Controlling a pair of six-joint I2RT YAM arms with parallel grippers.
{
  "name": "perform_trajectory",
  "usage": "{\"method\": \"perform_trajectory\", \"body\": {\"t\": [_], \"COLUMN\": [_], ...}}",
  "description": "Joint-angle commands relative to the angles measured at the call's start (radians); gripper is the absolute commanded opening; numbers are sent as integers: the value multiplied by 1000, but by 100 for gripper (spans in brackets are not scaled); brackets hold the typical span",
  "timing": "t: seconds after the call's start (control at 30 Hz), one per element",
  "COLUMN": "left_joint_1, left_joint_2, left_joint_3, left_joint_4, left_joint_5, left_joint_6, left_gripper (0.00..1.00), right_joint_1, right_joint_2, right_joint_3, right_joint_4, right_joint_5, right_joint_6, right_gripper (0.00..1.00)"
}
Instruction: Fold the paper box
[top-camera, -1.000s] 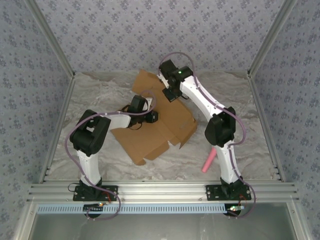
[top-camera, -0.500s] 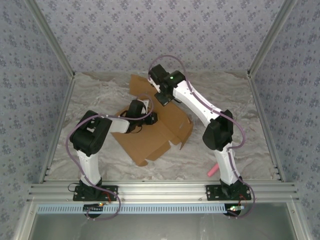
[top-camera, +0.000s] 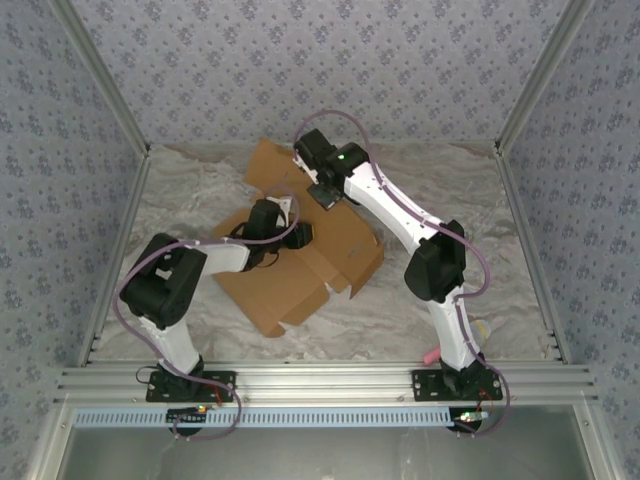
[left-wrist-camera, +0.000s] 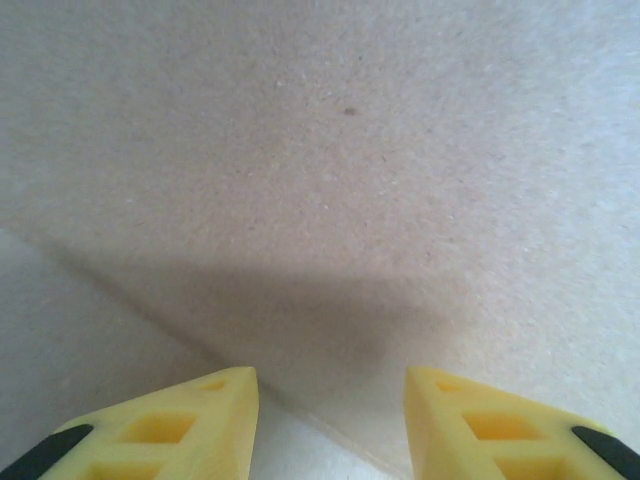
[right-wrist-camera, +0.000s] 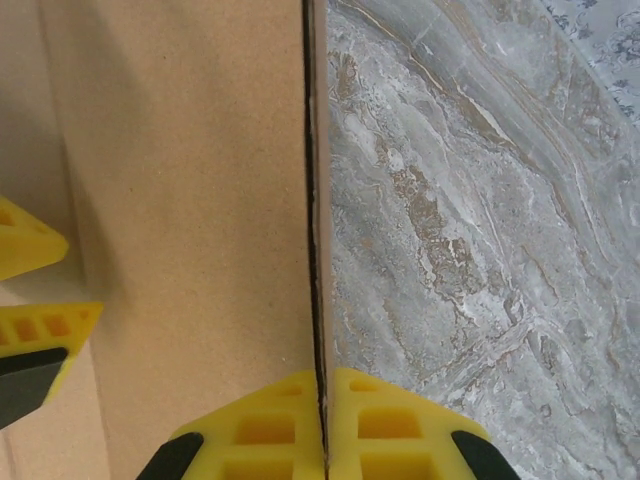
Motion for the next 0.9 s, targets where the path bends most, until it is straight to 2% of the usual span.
{"method": "perform_trajectory", "body": {"t": [0.0, 0.33, 0.57, 0.87], "left_joint_1": [20, 30, 12, -41], "left_joint_2": [-25, -5, 53, 137], "left_joint_3": [-34, -55, -71, -65], "left_joint_4": [-31, -3, 87, 227], "left_joint_5": [-18, -7, 25, 12], "left_joint_6": [9, 5, -61, -146], "left_gripper": [42, 44, 32, 24], "right_joint_1": [1, -8, 1, 44], "right_joint_2": [-27, -2, -1, -10], "right_joint_3": [37, 65, 67, 46], "right_joint_4": [2, -45, -44, -46], "right_joint_5": [45, 65, 62, 23], "right_joint_6": [-42, -76, -75, -36], "right_gripper": [0, 0, 0, 0]}}
